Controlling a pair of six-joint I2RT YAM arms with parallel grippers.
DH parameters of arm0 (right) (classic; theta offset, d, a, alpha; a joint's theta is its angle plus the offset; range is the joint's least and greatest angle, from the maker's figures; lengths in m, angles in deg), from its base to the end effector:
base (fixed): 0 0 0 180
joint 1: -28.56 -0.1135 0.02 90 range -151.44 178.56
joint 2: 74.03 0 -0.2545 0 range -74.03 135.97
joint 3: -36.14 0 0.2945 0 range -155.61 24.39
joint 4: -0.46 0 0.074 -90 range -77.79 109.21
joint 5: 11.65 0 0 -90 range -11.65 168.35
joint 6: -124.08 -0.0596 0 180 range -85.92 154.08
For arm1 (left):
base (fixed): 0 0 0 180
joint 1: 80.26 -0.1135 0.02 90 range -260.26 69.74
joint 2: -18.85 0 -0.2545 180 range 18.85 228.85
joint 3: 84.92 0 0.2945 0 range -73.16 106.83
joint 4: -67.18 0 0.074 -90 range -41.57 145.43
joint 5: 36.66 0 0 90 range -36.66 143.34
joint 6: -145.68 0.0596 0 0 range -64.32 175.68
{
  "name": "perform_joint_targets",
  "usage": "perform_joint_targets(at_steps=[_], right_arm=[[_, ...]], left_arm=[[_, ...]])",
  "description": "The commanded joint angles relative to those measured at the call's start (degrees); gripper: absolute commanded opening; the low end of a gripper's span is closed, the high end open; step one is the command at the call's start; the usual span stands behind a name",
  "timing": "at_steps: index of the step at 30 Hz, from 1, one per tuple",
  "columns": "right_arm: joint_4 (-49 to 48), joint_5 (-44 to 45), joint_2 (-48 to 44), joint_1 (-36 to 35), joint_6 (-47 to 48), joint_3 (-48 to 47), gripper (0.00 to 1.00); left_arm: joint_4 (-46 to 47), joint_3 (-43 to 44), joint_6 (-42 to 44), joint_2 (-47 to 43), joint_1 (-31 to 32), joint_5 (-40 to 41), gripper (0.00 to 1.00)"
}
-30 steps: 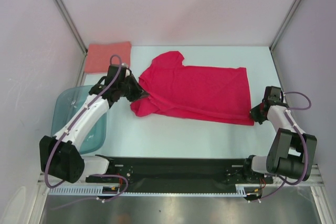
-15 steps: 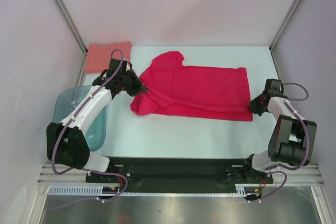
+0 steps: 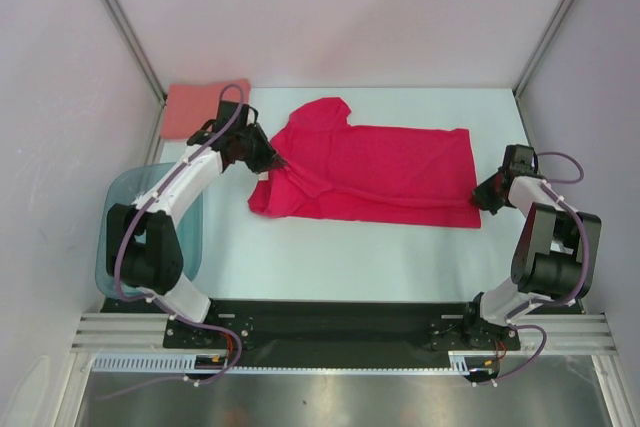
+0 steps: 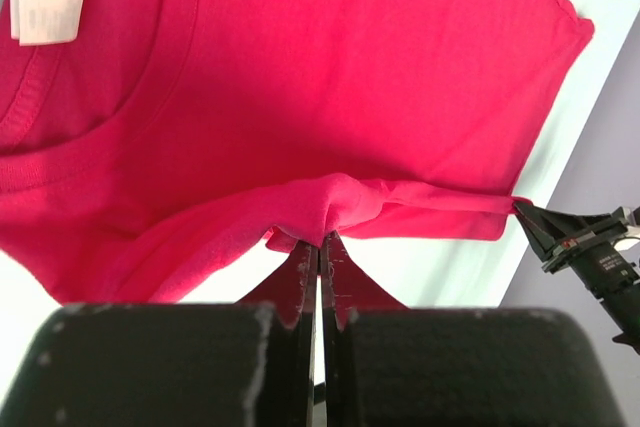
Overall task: Fold and stack the t-shirts
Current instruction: Fold the tshirt
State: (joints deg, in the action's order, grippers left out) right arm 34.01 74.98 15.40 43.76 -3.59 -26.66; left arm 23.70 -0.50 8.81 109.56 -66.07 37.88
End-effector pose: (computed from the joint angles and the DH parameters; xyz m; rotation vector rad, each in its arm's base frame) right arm 0.3359 -0.0876 0.1202 1.1543 2.3681 0.2127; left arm 0.3847 -0.1136 0.2354 -0.5983 2.4931 -0.7758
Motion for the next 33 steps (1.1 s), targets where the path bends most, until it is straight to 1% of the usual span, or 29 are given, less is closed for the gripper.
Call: perform_joint_targets(at_steps=[1, 13, 20, 26, 28, 29, 30, 31, 32, 33], right_arm=[[-2.11, -0.14, 0.84, -0.08, 0.41, -2.39, 0.00], [-2.38, -0.05, -0.13, 0.00, 0.41, -3.36, 0.00], [-4.04, -1.02, 2.94, 0.00, -0.12, -3.53, 0.00], [-5.36, -2.24, 5.40, 0.00, -0.04, -4.23, 0.00], [-6.07, -3.12, 5.84, 0.00, -0.21, -4.24, 0.00], [-6.24, -3.47, 6.11, 0.00, -0.12, -4.24, 0.00], [-6.42, -4.00, 6.11, 0.00, 0.40, -4.15, 0.02], [-7.12, -4.53, 6.02, 0.00, 0.75, -4.15, 0.03], [-7.56, -4.79, 5.67, 0.09, 1.10, -3.80, 0.05], [-7.91, -5.06, 5.58, 0.09, 2.07, -3.62, 0.11]], left_arm=[[1.49, 4.15, 1.96, 1.91, -0.57, -0.97, 0.00], [1.23, 5.47, 1.78, 3.76, -2.15, 0.09, 0.00], [1.14, 8.28, 2.31, 7.19, -2.16, -0.10, 0.00], [-0.53, 12.85, 4.07, 12.63, -2.24, 0.08, 0.01], [-1.40, 15.57, 5.91, 15.52, -2.24, 0.08, 0.06], [-2.63, 17.06, 6.87, 16.85, -2.24, 0.69, 0.11], [-5.08, 20.29, 9.41, 17.82, -2.24, 2.18, 0.17], [-6.67, 21.98, 10.74, 19.31, -2.24, 3.85, 0.23], [-9.99, 23.82, 13.19, 19.76, -2.24, 6.21, 0.38], [-11.24, 26.89, 14.52, 19.76, -2.16, 10.06, 0.44]])
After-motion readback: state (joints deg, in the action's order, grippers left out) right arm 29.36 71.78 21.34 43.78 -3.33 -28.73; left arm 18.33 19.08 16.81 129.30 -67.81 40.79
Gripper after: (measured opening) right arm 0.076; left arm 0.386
